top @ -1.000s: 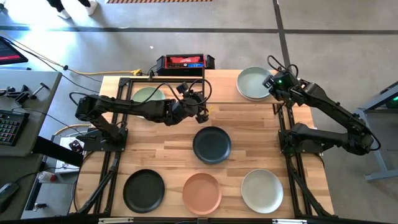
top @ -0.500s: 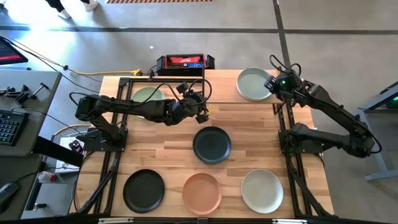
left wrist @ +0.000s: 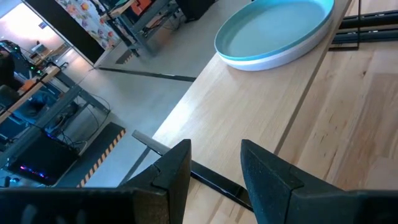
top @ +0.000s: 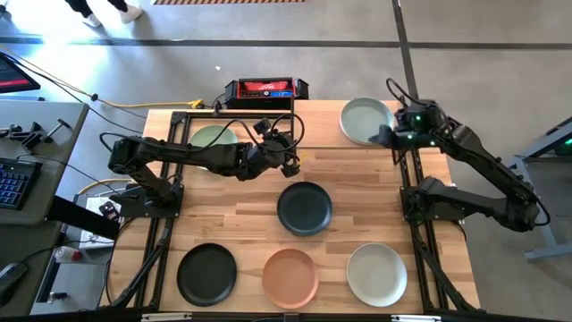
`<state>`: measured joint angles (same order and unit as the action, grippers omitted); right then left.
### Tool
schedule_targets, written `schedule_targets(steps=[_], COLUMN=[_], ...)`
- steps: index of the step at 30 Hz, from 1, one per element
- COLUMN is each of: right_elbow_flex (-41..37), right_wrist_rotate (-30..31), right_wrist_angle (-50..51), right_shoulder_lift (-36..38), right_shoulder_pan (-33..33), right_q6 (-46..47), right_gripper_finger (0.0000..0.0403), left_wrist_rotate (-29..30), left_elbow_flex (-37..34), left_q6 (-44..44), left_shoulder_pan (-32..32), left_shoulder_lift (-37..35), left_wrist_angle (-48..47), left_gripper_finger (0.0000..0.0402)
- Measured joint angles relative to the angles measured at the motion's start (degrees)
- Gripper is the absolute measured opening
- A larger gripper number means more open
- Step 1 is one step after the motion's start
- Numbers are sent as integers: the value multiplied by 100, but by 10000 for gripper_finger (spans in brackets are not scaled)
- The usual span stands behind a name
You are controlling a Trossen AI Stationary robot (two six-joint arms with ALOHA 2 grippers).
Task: Place and stack plates onto a shelf
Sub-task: Stack the brown plate on the gray plate on the shelf
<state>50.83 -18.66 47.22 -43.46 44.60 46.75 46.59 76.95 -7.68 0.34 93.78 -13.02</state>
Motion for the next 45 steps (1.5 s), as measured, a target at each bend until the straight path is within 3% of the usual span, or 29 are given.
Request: schedule_targets(steps=[3,5,16,23,27,36,45], right_elbow_flex=[0,0,2,2,2,2,2], right_wrist_rotate=[-960,-1268,-1381,-634,-118,226,625], right_wrist_angle=[-194,-337,-566,-716,-820,-876,-878], right_shoulder_lift=[0,0,-7,-9,-9,-9,-9], right_shoulder_pan=[-34,-158,-1683,-2560,-2836,-3053,-3053], right_q6=[-215,-217,-470,-483,-481,-435,-416], right_gripper_finger=[105,105,105,105,105,105,105], left_wrist_rotate=[0,0,0,-12,-320,-1516,-1565], left_elbow_flex=[0,0,0,0,2,2,2], left_q6=[0,0,0,11,322,772,1635], left_shoulder_pan=[1,0,2,-5,-73,-499,-927], left_shoulder_lift=[0,0,0,0,-2,-4,-4], left_wrist_angle=[0,0,0,-12,-146,-404,-1815], left_gripper_finger=[130,130,130,130,130,130,130])
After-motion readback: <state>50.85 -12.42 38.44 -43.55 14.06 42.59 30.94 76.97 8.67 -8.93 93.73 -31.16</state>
